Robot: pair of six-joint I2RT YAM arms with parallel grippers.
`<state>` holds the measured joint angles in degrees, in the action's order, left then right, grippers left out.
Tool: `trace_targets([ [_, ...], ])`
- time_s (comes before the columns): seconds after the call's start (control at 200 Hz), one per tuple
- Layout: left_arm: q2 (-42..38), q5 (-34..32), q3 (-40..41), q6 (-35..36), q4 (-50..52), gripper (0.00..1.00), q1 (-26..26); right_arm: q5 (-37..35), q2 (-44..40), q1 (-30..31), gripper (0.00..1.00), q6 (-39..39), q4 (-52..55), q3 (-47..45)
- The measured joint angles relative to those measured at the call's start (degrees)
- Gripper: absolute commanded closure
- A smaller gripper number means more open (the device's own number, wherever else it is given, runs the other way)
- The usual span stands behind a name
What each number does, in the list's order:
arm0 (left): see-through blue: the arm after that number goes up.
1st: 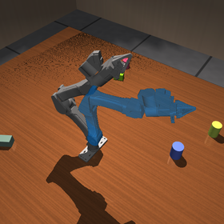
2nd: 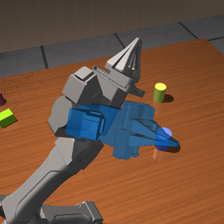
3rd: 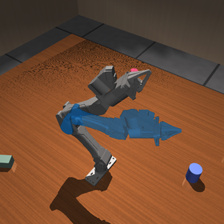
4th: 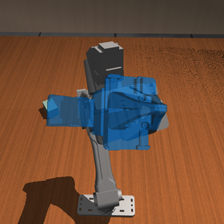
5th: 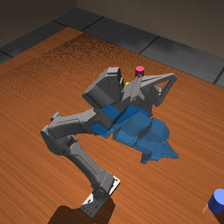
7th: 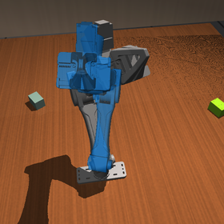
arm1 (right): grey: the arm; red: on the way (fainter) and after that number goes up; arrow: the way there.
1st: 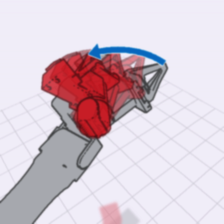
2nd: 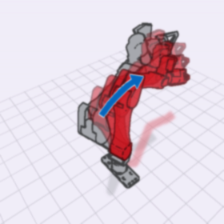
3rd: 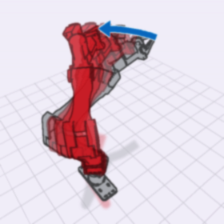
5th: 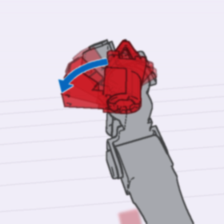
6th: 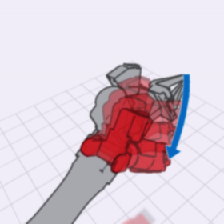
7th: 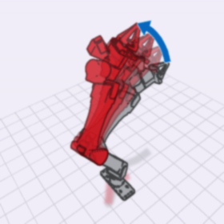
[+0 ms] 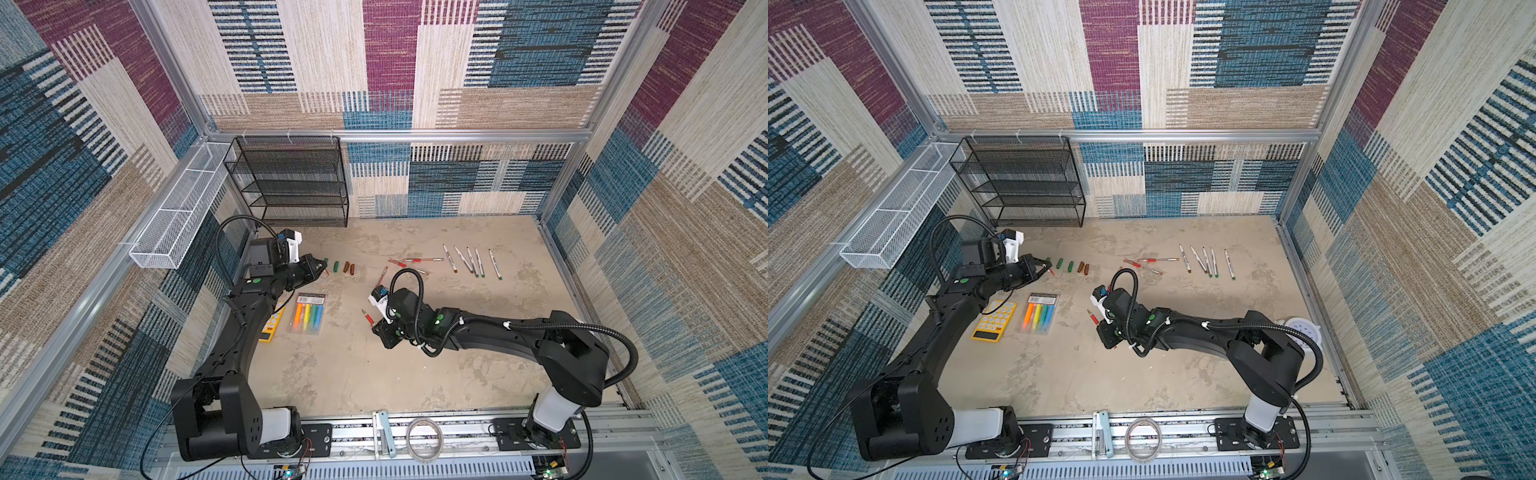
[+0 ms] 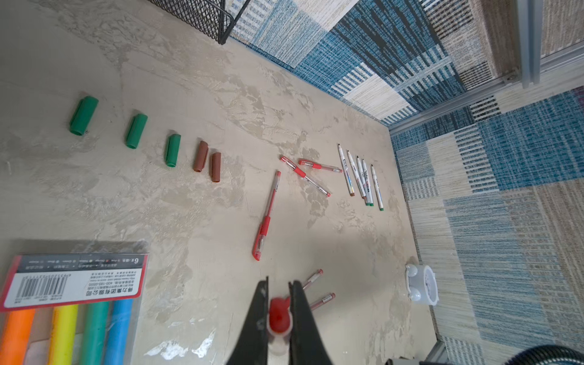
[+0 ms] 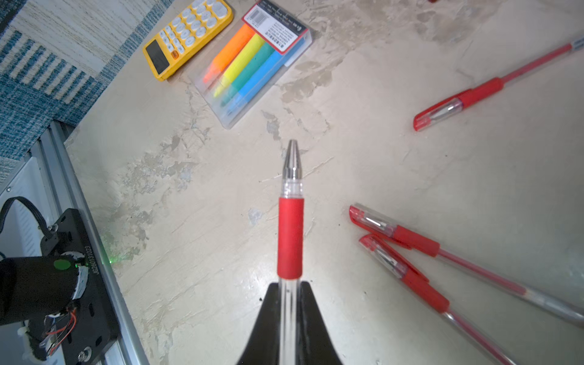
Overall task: Remove pen caps from pens
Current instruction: Place the pen cap at the top-left of the table.
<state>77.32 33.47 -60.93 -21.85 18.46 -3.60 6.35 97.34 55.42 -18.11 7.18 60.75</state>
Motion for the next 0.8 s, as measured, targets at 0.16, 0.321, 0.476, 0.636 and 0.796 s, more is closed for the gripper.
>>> trace_targets([
  [0.16, 4.72, -5.68, -5.53, 5.62, 4.00, 1.00, 0.09, -0.55, -4.37, -3.80, 1.00, -1.05, 0.02, -2.36],
  [0.321, 12.57, -12.15, -11.54, 12.66, 8.57, 1.00, 0.31, -1.03, -7.98, -7.56, 1.00, -2.12, 2.14, -2.84],
  [0.476, 19.45, -17.51, -15.06, 17.59, 12.33, 1.00, 0.44, -2.05, -11.91, -11.32, 1.00, -2.36, 4.37, -4.55],
  [0.636, 25.70, -23.23, -18.56, 21.75, 15.23, 1.00, 0.61, -2.54, -16.39, -15.82, 1.00, -2.12, 7.08, -7.96],
  [0.796, 32.02, -26.47, -22.51, 24.15, 18.23, 1.00, 0.61, -3.39, -19.74, -20.57, 1.00, -1.07, 8.74, -10.64],
])
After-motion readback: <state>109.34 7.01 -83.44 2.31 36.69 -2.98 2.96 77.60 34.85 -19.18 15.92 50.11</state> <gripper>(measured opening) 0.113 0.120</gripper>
